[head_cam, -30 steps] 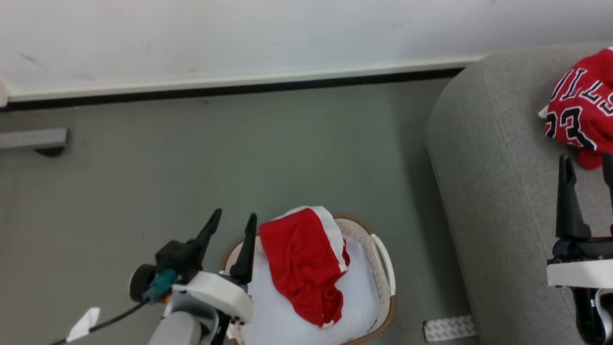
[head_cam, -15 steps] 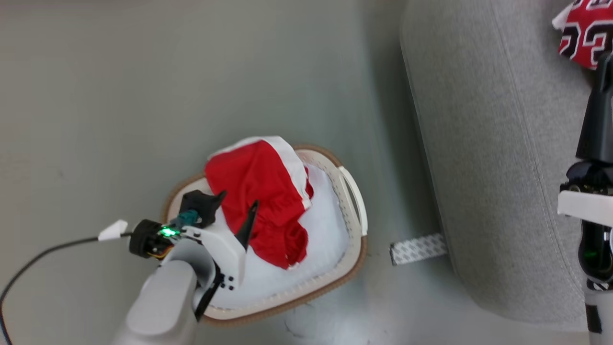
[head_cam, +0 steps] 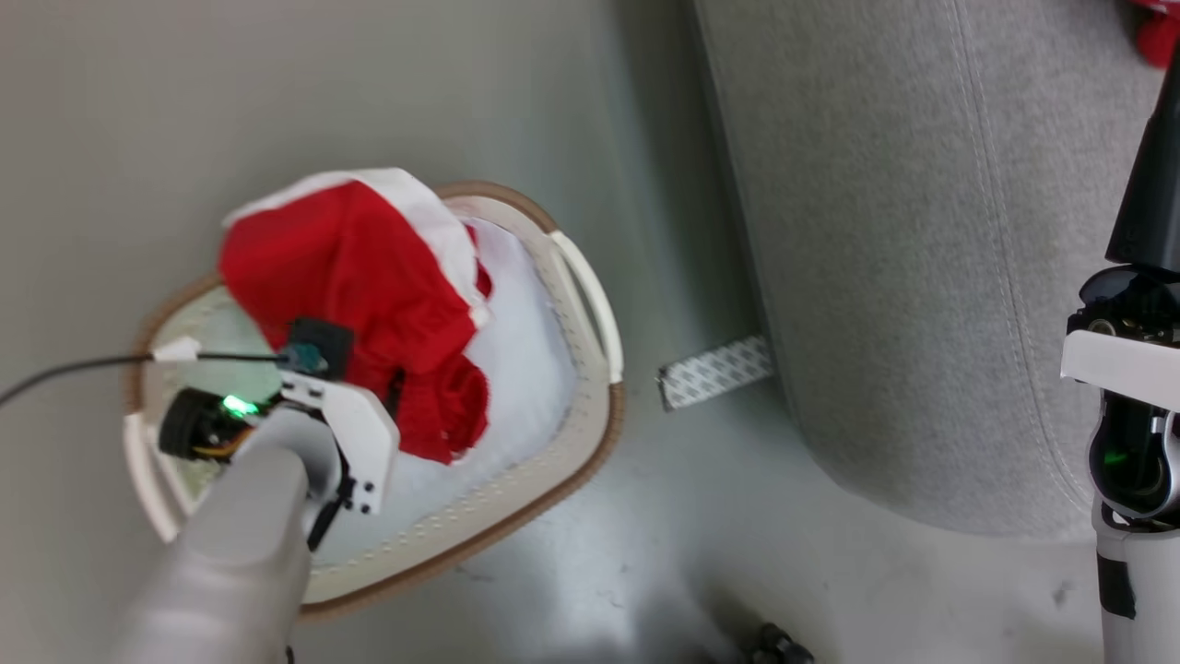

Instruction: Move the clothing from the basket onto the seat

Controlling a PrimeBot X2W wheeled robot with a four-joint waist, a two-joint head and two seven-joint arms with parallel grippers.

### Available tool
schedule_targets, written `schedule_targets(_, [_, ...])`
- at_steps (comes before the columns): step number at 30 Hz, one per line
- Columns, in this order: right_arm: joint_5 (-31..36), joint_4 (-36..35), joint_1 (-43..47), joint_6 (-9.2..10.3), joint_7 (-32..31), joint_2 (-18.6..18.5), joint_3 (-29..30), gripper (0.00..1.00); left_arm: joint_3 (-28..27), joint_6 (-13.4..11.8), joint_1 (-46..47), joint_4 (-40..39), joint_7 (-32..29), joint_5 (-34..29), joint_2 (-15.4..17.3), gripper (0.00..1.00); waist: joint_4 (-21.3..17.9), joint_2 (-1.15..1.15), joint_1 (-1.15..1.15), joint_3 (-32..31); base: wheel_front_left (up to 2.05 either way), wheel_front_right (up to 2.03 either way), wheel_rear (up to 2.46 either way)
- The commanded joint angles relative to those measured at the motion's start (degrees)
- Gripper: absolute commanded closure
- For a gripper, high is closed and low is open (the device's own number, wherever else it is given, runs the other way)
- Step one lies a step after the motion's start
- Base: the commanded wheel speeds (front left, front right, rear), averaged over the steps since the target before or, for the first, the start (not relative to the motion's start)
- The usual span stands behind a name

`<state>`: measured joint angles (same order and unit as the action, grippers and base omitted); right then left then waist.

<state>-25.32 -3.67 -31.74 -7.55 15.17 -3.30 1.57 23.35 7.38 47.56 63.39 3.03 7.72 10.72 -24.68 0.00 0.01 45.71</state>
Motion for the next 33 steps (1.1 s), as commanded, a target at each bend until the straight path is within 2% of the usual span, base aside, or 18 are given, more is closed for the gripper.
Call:
schedule_targets(1, [-0.8,-0.2,-1.1,0.12,0.0,0.4,-0.3,0.0,0.2,0.1,1.3,1.1,-0.3,0.3,0.8,0.0,-2.5,0.0,-0.01,2.6,0.0,0.0,0.0])
schedule_targets(6, [-2.9,0.4,-1.2,0.12,0.0,0.4,-0.9,0.0,1.2,-0.4,4.4,4.9,-0.9,-0.8,1.4,0.0,-3.9,0.0,-0.01,4.4,0.0,0.0,0.0])
schedule_targets(12, [-3.6,0.8,-1.1,0.12,0.0,0.4,-0.9,0.0,4.4,-0.6,5.6,8.3,-3.7,-2.8,1.0,0.0,-3.8,0.0,-0.01,5.0,0.0,0.0,0.0])
schedule_targets(13, [-3.5,0.8,-1.1,0.12,0.0,0.4,-0.9,0.0,4.5,-0.6,5.8,8.5,-3.7,-2.8,0.9,0.38,-3.8,0.0,-0.01,5.0,0.0,0.0,0.0])
schedule_targets(14, [-3.5,0.8,-1.1,0.12,0.0,0.4,-0.9,0.0,4.6,-0.6,5.8,8.7,-3.6,-2.7,0.9,0.93,-3.8,0.0,-0.01,5.0,0.0,0.0,0.0])
schedule_targets(15, [-3.5,0.9,-1.1,0.12,0.0,0.4,-0.9,0.0,4.7,-0.5,5.9,8.9,-3.4,-2.5,0.8,1.0,-3.8,0.0,-0.01,5.0,0.0,0.0,0.0])
schedule_targets(19, [-3.3,1.8,-1.2,0.13,0.0,0.4,-1.0,0.0,4.5,-0.8,5.8,9.0,-1.0,-1.6,1.2,1.0,-3.8,0.0,-0.01,3.8,0.0,0.0,0.0])
schedule_targets(23, [-1.9,2.4,-0.9,0.13,0.0,0.4,-0.3,0.0,4.6,-0.4,4.4,9.2,1.8,-0.8,-0.5,1.0,-2.3,0.0,-0.01,0.0,0.0,0.0,0.0])
schedule_targets(29, [2.0,3.4,1.9,0.13,0.0,0.3,0.7,0.0,5.4,0.0,0.5,8.2,8.6,1.6,-4.8,1.0,2.4,0.0,-0.01,-10.0,0.0,0.0,0.0])
schedule_targets(33, [3.4,4.8,4.7,0.13,0.0,-1.5,1.4,0.0,7.8,0.1,-3.1,4.9,11.4,3.7,-7.1,1.0,5.9,0.0,-0.01,-17.8,0.0,0.0,0.0])
